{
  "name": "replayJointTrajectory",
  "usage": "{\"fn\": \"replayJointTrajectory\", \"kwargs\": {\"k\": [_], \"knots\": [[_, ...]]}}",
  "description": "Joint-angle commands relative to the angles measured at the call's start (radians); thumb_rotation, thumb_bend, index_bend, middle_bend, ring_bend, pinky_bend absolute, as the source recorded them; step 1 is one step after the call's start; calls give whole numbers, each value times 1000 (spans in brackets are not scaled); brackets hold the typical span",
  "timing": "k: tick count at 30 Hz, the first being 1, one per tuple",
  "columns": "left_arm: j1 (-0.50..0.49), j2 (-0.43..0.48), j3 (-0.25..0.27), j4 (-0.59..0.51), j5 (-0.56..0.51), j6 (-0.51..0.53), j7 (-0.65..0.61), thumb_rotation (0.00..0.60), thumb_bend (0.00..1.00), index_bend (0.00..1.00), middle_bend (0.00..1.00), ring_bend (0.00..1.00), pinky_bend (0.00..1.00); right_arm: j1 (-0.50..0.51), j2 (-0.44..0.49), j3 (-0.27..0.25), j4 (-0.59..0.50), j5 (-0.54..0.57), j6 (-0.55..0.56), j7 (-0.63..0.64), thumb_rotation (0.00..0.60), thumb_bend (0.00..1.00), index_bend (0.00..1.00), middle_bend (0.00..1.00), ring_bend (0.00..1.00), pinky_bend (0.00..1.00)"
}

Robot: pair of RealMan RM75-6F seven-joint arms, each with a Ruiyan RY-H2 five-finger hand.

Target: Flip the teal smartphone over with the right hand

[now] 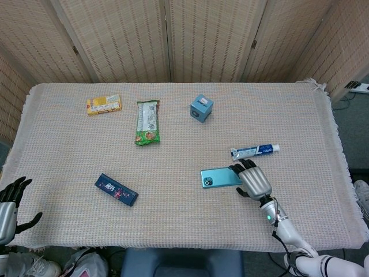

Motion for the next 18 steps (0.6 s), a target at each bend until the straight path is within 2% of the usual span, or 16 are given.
{"fn": "replayJointTrajectory", "kwargs": {"k": [1,8,18], "knots": [[-1,2,0,1,0,-3,-1,600,212,170,125,152,229,18,-39,3,42,10,-12,2,600,184,279,318,164,203],[-2,3,-1,0,-2,-12,0,600,212,171,125,152,229,44,-96,2,114,11,-18,10,600,162,298,332,172,210],[-3,7,-1,-3,-6,-20,4,600,212,171,124,152,229,63,-127,-1,156,19,-25,19,600,161,305,333,172,210]]}}
